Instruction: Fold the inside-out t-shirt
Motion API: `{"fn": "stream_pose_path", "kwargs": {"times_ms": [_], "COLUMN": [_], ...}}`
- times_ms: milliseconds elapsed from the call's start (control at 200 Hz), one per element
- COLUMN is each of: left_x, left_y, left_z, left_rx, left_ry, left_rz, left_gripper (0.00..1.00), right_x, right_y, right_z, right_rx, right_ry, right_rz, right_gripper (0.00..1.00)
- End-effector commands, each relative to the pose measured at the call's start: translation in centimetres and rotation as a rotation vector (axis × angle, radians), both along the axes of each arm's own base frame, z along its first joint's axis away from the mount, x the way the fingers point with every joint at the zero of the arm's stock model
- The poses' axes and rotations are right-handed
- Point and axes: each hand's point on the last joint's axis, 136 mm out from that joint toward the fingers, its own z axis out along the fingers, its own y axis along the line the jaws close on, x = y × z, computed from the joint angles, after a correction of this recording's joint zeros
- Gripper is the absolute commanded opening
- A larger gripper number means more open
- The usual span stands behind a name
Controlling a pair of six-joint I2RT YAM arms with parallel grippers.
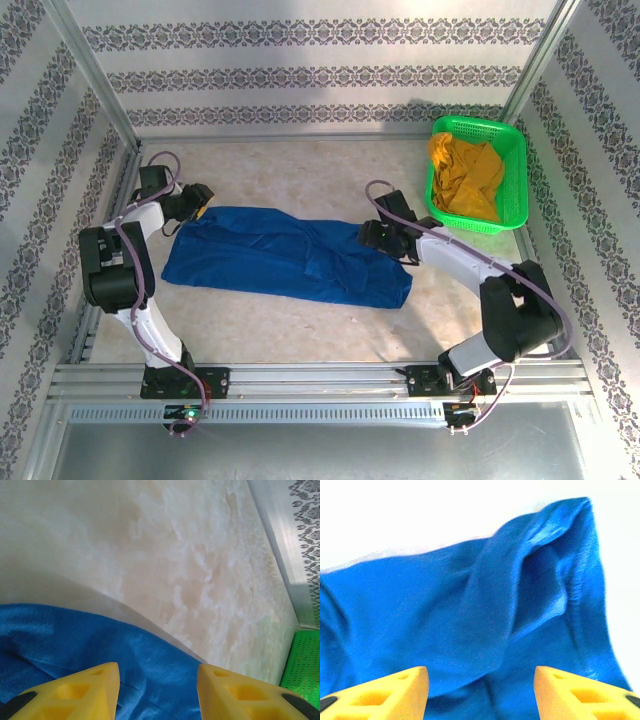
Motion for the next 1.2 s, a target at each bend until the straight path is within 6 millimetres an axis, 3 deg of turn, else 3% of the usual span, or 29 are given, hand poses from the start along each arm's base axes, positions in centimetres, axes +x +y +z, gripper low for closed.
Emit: {"fn": "stream_pose_path", "kwargs": {"times_ms": [0,170,285,330,510,535,590,630,699,784,929,1049,1144,1194], "left_x": [-0.4,-0.5,-0.6,-0.7,-1.0,-1.0,-1.1,-1.1,-1.4,-2.2,-4.7,-6.2,-7.3,-7.9], "left_y": [-0.4,-0.3,-0.3,-0.3,-0.2,-0.3,-0.3,-0.3,-0.3,-0.5,-1.2,-2.1,-2.7,-2.8], "left_z": [0.4,0.9,0.7,0.7,0.7,0.7,0.8,0.8,0.9,0.8,-0.2,-1.6,-2.7,-3.3], "left_rx": [-0.021,-0.010,-0.008,-0.005,0.009,0.011,0.015,0.017,0.021,0.018,-0.007,-0.045,-0.066,-0.067], "left_ry": [0.000,-0.002,0.008,0.013,0.022,0.022,0.024,0.026,0.027,0.038,0.074,0.087,0.101,0.115], "left_rz": [0.004,0.000,-0.002,-0.002,-0.009,-0.011,-0.015,-0.017,-0.021,-0.020,-0.008,-0.011,-0.015,-0.014], "left_gripper": [0.45,0.45,0.45,0.46,0.45,0.45,0.45,0.45,0.46,0.46,0.46,0.46,0.46,0.46], "right_x": [1.6,3.7,5.3,6.0,9.0,9.2,9.5,9.3,8.0,4.8,-1.8,-6.2,-8.3,-9.2], "right_y": [0.6,1.8,1.9,1.3,-1.7,-1.9,-2.2,-2.2,-2.5,-3.0,-2.7,-0.5,1.5,1.6], "right_z": [-1.0,-2.6,-3.0,-2.8,-1.7,-1.6,-1.3,-0.8,0.5,2.0,2.0,0.0,-2.5,-4.2], "right_rx": [0.023,0.054,0.063,0.060,0.045,0.040,0.031,0.030,0.021,0.011,0.032,0.085,0.129,0.134], "right_ry": [0.023,0.050,0.056,0.053,0.016,0.013,0.009,0.006,-0.006,-0.010,0.002,0.036,0.070,0.099], "right_rz": [0.037,0.046,0.047,0.036,-0.016,-0.017,-0.015,-0.010,-0.014,-0.042,-0.091,-0.107,-0.135,-0.172], "right_gripper": [0.59,0.53,0.11,0.00,0.00,0.09,0.41,0.50,0.53,0.54,0.50,0.44,0.41,0.40]}}
